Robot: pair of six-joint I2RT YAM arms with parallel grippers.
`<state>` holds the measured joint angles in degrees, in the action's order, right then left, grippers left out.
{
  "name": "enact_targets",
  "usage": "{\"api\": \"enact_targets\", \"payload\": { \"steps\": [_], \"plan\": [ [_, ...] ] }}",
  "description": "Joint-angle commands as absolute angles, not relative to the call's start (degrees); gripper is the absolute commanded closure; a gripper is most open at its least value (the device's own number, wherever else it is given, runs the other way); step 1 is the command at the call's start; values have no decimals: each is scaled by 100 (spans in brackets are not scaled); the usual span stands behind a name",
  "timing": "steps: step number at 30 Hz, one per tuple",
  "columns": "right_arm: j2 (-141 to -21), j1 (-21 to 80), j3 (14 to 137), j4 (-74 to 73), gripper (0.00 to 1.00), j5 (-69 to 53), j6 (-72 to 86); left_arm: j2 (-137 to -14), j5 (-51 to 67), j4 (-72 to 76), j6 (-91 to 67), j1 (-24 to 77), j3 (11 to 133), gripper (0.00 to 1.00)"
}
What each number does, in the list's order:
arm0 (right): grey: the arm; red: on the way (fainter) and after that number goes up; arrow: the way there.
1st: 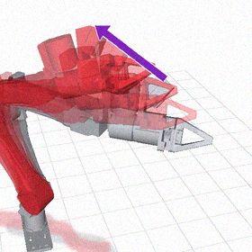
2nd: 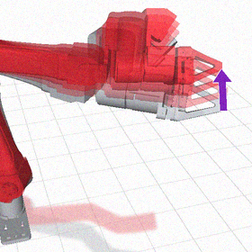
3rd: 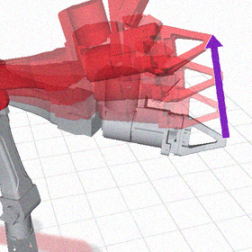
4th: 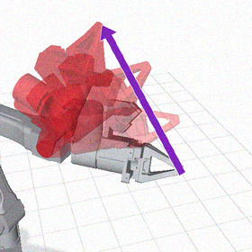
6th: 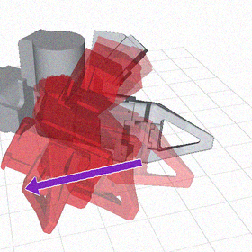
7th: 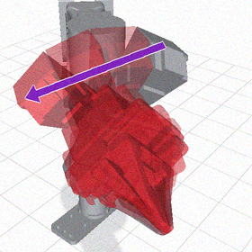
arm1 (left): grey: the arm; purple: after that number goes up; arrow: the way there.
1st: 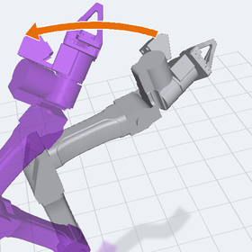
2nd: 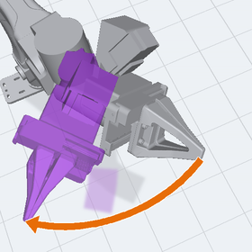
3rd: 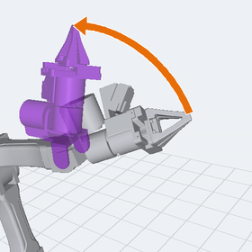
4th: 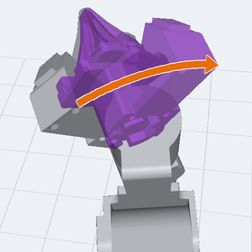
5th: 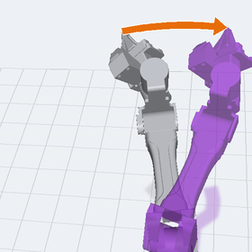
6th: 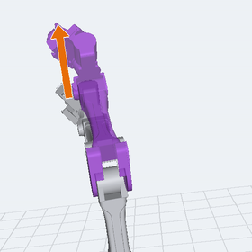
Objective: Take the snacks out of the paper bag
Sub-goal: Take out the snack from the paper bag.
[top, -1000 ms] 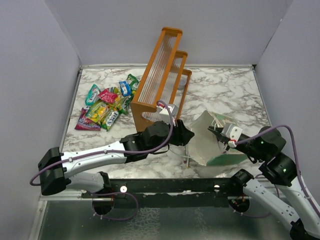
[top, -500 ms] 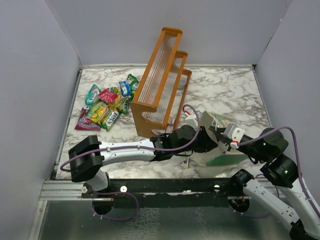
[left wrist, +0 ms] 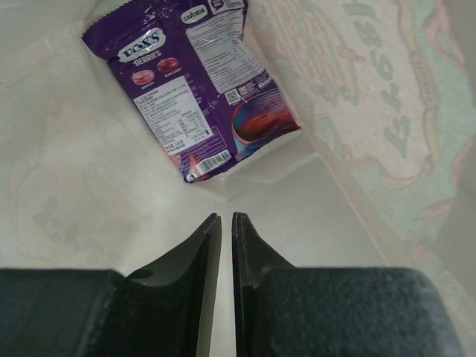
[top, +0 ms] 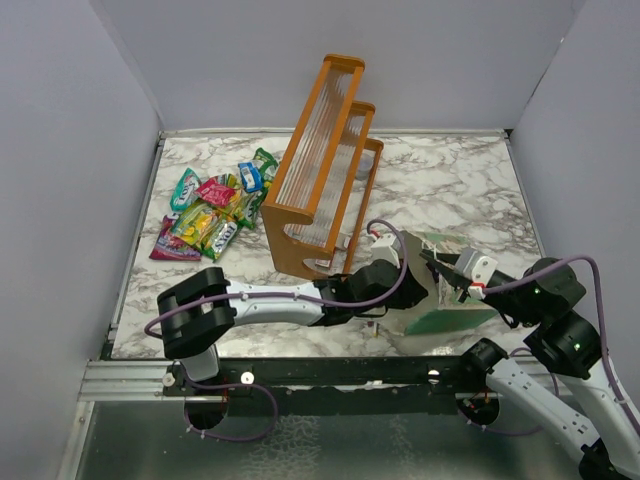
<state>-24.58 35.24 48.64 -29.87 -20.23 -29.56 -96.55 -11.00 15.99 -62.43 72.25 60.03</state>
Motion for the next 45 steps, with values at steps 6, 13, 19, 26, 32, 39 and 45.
{"api": "enact_targets", "payload": {
  "steps": [6,13,19,26,32,39,45],
  "plan": [
    [-2482,3542,5003,-2685,98,-2092,-2839,-9916,-1595,2376,-5825,7451,5766,83],
    [-2514,3542,5027,-2665,98,-2187,-2800,-10330,-1862,2761,-5398,7559,5877,79],
    [-2524,3542,5118,-2734,98,-2236,-2821,-10780,-1836,2729,-5413,7518,6172,64],
    [-2540,3542,5215,-2850,98,-2365,-2830,-11013,-1804,2507,-5282,7406,6541,41],
    [-2529,3542,5272,-2991,98,-2634,-2965,-11189,-1447,2561,-5162,7230,6662,41],
    [-2460,3542,5183,-3116,98,-2847,-3059,-11556,-1023,2613,-5196,7216,6928,42],
    [-2477,3542,5185,-3157,98,-2845,-3067,-11867,-1009,2494,-5307,7199,7104,38]
  ]
}}
